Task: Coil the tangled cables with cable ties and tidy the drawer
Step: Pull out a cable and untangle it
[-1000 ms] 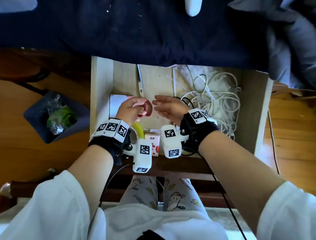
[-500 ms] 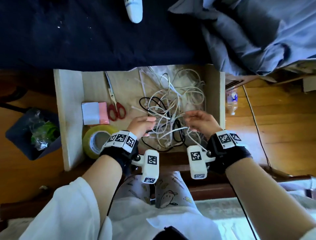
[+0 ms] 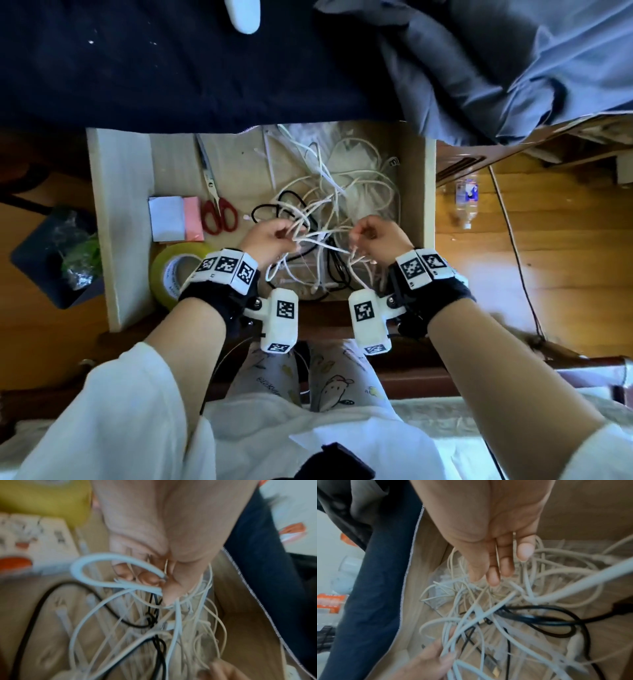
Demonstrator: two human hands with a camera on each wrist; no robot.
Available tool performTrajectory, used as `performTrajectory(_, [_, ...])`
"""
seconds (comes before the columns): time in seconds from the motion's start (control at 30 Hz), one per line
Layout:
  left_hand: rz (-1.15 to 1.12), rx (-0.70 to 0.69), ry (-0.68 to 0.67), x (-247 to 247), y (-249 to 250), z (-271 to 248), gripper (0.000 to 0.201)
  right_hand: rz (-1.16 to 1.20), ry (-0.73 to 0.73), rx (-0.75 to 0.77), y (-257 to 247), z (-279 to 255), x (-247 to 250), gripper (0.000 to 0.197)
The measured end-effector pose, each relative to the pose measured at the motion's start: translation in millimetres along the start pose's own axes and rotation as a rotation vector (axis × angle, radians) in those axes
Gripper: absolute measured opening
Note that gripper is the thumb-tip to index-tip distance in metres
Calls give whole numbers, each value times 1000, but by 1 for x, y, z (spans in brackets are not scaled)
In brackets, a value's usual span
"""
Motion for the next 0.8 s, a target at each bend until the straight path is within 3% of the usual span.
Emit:
performTrajectory(0.07, [-40, 10, 47, 14, -2, -6, 17, 46, -2, 16, -5, 4, 1, 23])
performTrajectory(0.2, [-25, -14, 12, 19, 3, -10, 19, 147, -53, 109, -25, 8, -12, 24])
performTrajectory(0.33, [112, -169, -31, 11, 24, -11, 20, 127, -153, 204, -51, 6, -29, 58])
performTrajectory(0.37, [118, -200, -61, 7, 28, -12, 20, 90, -166, 221, -55, 4, -32, 56])
performTrajectory(0.47, [95, -230, -118, 4, 39, -18, 19, -78, -60, 190, -55, 7, -20, 13])
performTrajectory(0.5, [76, -233, -105, 8, 40, -20, 18, -116, -23, 175, -53, 8, -12, 10])
performTrajectory(0.57, [0, -213, -27, 23, 36, -20, 15, -100, 14, 169, -50, 8, 2, 19])
performTrajectory(0.7, [-139, -161, 73, 46, 15, -21, 18, -39, 35, 155, -46, 5, 5, 18])
performTrajectory(0.8, [-223, -102, 113, 56, -1, -24, 20, 70, 136, 157, -41, 5, 14, 15])
Point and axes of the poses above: each hand's wrist, its own z-axis towards the middle knuckle, its own x-axis out of the back of the hand, y = z × x, the point moved 7 cm from there along z, towards the middle knuckle, and after that the axes turned 5 degrees about -y, right-handed, at the moved point
